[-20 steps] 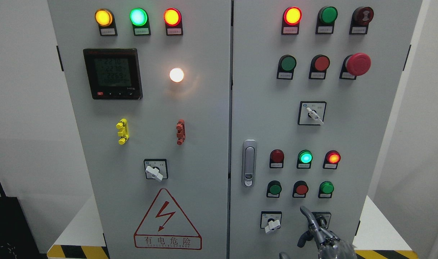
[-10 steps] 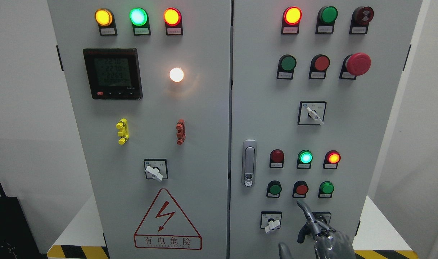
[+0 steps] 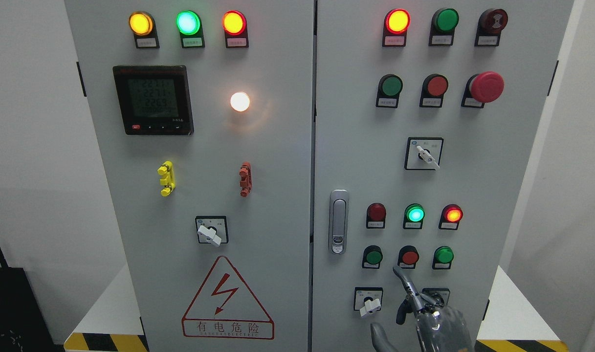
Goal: Press green start button
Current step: 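Press the green push button with the right hand's extended finger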
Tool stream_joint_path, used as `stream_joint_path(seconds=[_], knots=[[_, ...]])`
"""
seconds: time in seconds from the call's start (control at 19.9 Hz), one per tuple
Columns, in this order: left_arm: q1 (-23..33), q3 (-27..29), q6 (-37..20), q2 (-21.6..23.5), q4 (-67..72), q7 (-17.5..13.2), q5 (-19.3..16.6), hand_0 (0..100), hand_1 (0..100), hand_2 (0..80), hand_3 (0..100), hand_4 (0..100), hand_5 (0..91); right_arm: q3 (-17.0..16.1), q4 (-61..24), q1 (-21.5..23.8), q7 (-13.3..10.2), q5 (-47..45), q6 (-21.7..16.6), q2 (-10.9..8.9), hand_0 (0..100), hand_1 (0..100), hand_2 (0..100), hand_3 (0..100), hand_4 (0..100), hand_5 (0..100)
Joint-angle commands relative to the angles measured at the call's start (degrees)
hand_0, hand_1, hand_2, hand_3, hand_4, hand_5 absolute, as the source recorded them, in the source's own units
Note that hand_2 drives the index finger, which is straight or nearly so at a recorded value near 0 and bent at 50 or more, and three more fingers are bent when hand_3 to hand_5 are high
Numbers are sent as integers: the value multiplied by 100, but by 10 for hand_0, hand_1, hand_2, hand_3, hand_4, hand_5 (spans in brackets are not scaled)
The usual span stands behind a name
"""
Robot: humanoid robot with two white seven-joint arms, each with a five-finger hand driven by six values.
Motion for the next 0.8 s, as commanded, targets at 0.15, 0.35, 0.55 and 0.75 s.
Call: stream_joint_path(seconds=[0.15,0.35,0.55,0.75], knots=[[-1,0,-1,0,0,-1,0,120,556,0,0,0,0,90,506,-218,-2,56,12,6,459,290,0,775,705,742],[-1,0,-1,0,0,-1,0,120,556,0,0,0,0,90,629,-315,-2,56,13,6,463,291,0,775,705,743],[8,9,-1,0,0,-1,0,120,556,0,0,0,0,134,691,-368,-2,56,21,15,465,291,0,774,705,744],[-1,0,-1,0,0,-1,0,120,556,0,0,0,0,160,761,-456,-2,56,82,15,468,291,0,774,706,744]])
